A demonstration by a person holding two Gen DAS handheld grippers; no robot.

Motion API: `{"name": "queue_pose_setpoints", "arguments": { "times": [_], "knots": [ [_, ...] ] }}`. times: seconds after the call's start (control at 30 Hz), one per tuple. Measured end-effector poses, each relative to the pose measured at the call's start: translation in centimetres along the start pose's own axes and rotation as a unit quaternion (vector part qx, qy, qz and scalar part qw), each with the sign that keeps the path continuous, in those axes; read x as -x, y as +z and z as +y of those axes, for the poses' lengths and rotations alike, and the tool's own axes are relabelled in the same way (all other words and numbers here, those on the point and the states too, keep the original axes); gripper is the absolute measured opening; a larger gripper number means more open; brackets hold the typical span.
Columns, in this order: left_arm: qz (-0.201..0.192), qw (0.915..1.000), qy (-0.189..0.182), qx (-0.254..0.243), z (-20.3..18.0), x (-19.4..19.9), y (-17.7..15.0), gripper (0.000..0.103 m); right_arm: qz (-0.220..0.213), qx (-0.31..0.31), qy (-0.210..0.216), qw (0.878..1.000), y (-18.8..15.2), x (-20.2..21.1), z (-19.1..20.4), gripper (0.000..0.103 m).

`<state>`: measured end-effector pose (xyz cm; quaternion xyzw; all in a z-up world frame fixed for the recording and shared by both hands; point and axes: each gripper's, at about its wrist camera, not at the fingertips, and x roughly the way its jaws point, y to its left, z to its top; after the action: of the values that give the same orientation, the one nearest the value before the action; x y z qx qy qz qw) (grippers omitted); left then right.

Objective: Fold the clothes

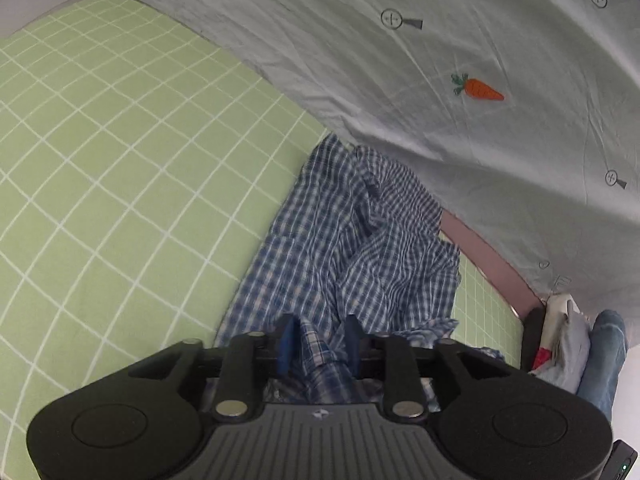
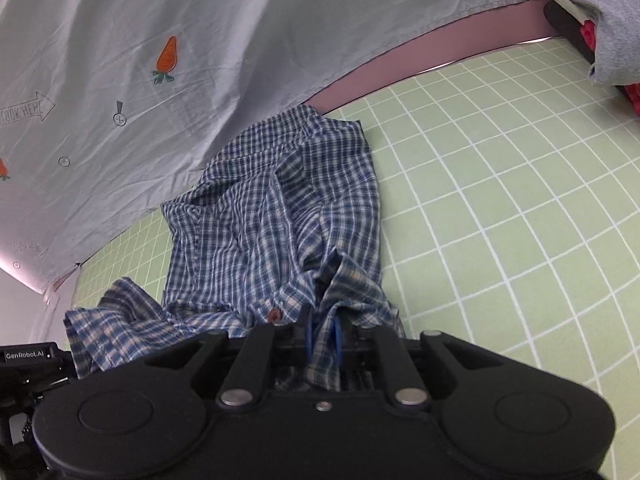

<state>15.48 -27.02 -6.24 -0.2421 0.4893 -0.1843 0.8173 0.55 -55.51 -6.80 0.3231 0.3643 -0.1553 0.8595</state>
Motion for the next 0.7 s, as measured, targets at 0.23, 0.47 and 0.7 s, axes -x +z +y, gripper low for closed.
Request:
{"name": "queue_pose_setpoints", "arguments": {
  "times": [0.23, 0.47, 0.7],
  "knots": [
    [-0.048, 0.9978, 0.043, -0.015, 1.3, 3.0, 0.4, 0.059, -0.065, -0.035, -0.014, 0.997, -0.1, 2.3, -1.4, 0.058],
    [-0.005, 0.9967, 0.074, -0.031, 3.1, 3.1, -2.8, 0.06, -0.068, -0.005, -0.063, 0.996, -1.3, 3.4, -2.2, 0.059],
    [0.028, 0.9949, 0.084, -0.049, 3.4, 2.6, -5.2, 0.061, -0.033, 0.043, -0.079, 0.995, -4.2, 3.2, -1.6, 0.059]
  ]
}}
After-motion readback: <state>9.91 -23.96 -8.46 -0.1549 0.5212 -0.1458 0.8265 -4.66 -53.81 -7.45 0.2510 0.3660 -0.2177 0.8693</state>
